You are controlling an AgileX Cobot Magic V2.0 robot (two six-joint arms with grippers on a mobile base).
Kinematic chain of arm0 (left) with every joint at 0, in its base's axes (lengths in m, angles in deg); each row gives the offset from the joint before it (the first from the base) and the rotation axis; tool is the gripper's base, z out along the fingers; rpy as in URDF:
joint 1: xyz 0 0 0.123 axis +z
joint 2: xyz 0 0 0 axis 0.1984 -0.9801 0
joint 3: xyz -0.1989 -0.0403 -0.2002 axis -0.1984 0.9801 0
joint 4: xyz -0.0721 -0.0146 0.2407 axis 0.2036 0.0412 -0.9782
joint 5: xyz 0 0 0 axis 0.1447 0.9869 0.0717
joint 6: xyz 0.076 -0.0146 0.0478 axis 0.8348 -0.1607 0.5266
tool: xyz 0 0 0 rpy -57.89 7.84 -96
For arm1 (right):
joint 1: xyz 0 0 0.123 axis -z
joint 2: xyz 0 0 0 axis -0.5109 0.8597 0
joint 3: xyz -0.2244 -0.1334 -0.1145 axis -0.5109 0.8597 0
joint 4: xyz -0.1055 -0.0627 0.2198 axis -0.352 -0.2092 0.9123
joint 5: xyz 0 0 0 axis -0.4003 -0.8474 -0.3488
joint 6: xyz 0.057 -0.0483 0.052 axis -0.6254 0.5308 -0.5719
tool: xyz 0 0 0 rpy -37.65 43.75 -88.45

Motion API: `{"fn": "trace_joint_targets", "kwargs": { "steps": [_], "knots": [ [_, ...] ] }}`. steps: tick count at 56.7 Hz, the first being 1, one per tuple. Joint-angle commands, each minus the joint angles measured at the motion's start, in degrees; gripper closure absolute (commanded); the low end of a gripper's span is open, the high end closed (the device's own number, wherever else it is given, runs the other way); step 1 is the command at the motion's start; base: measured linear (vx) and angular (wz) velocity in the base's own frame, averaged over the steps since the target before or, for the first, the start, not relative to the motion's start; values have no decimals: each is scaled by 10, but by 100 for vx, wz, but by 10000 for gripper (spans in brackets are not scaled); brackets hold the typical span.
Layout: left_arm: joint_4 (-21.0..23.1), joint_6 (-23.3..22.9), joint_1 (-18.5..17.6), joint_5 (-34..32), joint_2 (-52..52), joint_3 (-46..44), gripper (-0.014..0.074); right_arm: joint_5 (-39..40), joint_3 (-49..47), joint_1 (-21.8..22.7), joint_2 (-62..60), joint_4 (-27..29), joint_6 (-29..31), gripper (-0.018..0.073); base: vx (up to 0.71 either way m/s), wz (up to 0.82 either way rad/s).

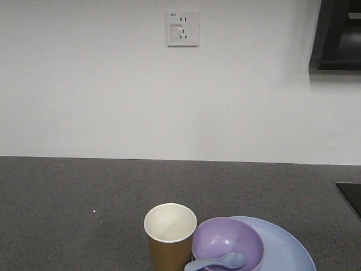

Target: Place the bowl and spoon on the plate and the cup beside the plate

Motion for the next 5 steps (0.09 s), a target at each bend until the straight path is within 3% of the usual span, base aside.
{"fn": "trace_joint_targets", "kwargs": {
  "steps": [1, 5],
  "knots": [
    [1, 0, 1, -46, 4, -15, 603, 43, 3, 3, -2, -6, 0, 571, 0, 0],
    [1, 0, 1, -46, 4, -15, 603, 43, 3, 3, -2, -6, 0, 571, 0, 0]
  ]
}}
